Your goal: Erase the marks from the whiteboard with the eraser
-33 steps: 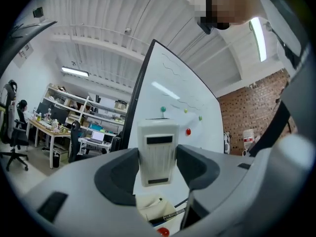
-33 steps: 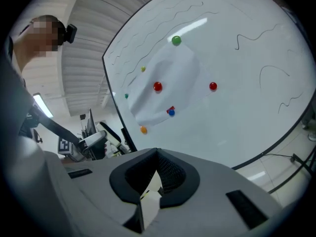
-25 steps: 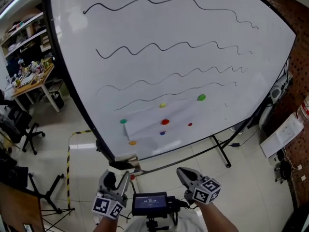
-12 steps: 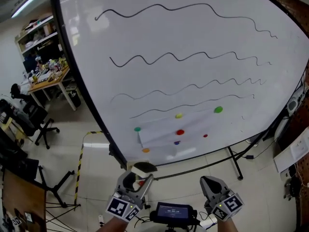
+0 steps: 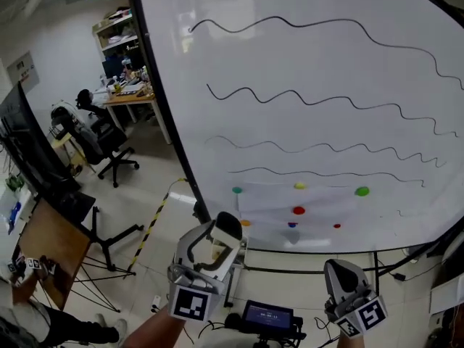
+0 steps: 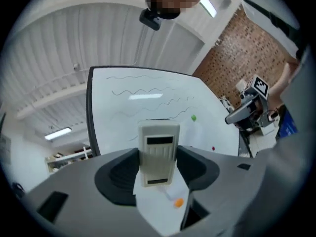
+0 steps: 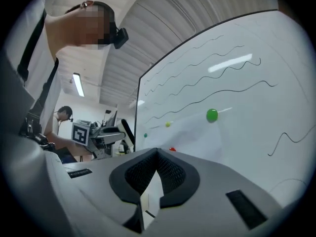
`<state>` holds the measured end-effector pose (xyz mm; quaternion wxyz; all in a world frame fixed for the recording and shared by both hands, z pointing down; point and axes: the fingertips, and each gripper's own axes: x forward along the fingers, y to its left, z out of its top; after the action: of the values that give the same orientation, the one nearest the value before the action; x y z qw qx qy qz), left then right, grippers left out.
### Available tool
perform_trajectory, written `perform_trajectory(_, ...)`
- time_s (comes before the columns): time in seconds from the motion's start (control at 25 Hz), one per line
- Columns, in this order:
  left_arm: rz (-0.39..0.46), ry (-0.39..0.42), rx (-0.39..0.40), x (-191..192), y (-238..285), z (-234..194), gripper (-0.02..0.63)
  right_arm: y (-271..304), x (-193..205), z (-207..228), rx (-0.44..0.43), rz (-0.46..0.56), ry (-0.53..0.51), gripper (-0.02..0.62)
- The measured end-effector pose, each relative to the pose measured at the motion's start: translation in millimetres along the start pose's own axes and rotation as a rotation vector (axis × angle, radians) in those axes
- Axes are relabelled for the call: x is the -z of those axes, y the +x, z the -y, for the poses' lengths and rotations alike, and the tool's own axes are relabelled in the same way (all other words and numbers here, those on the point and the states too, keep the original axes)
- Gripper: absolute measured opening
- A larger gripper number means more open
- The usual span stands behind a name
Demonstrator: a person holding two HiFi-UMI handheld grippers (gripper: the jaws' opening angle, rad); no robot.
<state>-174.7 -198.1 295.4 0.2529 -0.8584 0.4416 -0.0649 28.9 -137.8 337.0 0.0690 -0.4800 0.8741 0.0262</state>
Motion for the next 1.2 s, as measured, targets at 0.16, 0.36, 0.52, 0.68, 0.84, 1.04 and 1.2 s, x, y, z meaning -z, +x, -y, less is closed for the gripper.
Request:
perform_trajectory(0.16,0.005,0.208,-0.123,-32,-4,-22,0.268,10,-17,1,-0.075,0.051,-0.016,0.006)
perform_trajectory(0.36,-0.175,0.486,-0.207,-31,2,-53,0.268,15,-16,-4,-0.123,0.062,0.006,0.006)
perform_trajectory(0.52,-0.279,0.691,-0.177,-29,22,-61,0.265,15,-11,-8,-0.132,0.054,0.025,0.006)
perform_trajectory(0.68,-0.318,0.745,-0.174,-26,34,-66,0.265,13,-13,-8,-0.126,0.053,0.006,0.006)
perform_trajectory(0.84,-0.322,0.746,-0.168,-21,38,-69,0.265,18,-29,-6,-0.123,0.078,-0.033,0.006)
perform_trajectory(1.04,-0.358,0.714,-0.168,-12,35,-68,0.265,30,-51,-6,-0.13,0.097,-0.077,0.006)
perform_trajectory(1.2,-0.414,0.678,-0.195,-4,27,-76,0.265,41,-63,-10,-0.14,0.111,-0.105,0.006)
